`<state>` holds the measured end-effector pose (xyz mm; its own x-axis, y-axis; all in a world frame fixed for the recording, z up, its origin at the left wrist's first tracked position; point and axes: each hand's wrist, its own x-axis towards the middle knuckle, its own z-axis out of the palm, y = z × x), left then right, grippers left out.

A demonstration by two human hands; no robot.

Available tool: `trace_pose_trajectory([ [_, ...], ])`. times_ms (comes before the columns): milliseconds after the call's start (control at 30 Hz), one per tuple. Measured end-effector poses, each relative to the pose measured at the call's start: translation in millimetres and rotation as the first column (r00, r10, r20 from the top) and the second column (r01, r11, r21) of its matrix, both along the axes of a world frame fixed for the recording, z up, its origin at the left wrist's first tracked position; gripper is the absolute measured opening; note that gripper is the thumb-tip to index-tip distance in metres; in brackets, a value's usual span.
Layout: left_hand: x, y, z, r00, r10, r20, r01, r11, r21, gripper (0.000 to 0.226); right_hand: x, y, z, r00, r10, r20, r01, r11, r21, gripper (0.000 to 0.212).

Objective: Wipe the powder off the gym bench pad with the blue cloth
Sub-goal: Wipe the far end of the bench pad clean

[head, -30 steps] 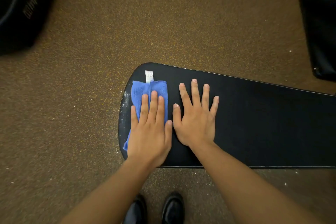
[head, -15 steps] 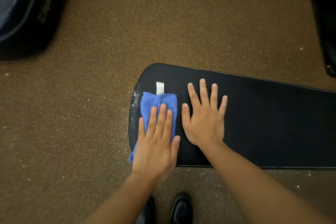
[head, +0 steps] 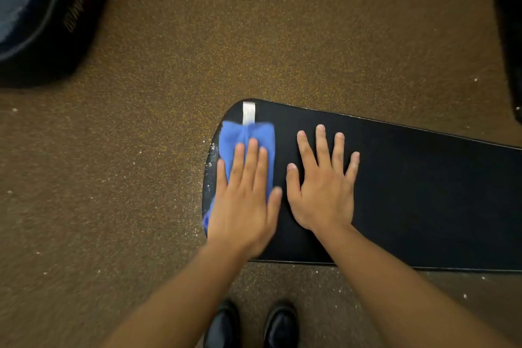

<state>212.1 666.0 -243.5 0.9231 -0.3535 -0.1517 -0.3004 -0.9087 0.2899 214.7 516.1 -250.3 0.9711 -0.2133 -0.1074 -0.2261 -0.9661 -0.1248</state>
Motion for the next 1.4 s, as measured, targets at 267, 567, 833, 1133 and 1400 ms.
trace_pose_trajectory([
  [267, 46, -11, -4, 0.999, -0.051, -0.005, 0.051, 0.999, -0.007, 0.07, -1, 0, 1, 1.0, -0.004, -0.006, 0.004, 1.0, -0.001, 0.061],
  [567, 2, 11, -1, 0.995, 0.096, 0.03, -0.096, 0.995, -0.006, 0.064, -1, 1, 1, 1.0, -0.007, 0.012, 0.006, 1.0, 0.025, 0.06],
  [833, 54, -6, -3, 0.999, -0.05, 0.018, 0.05, 0.999, -0.02, 0.065, -1, 0, 0, 1.0, -0.005, 0.002, 0.005, 1.0, 0.013, 0.061],
  [1133, -13, 10, -7, 0.997, -0.039, 0.063, 0.04, 0.999, -0.01, 0.063, 0, 1, 0, 1.0, -0.007, 0.013, 0.007, 1.0, 0.018, 0.062],
  [1400, -13, 8, -9, 0.998, 0.012, 0.056, -0.009, 0.998, -0.06, 0.061, 1, 5, 3, 1.0, 0.011, -0.016, -0.011, 1.0, -0.008, 0.062],
])
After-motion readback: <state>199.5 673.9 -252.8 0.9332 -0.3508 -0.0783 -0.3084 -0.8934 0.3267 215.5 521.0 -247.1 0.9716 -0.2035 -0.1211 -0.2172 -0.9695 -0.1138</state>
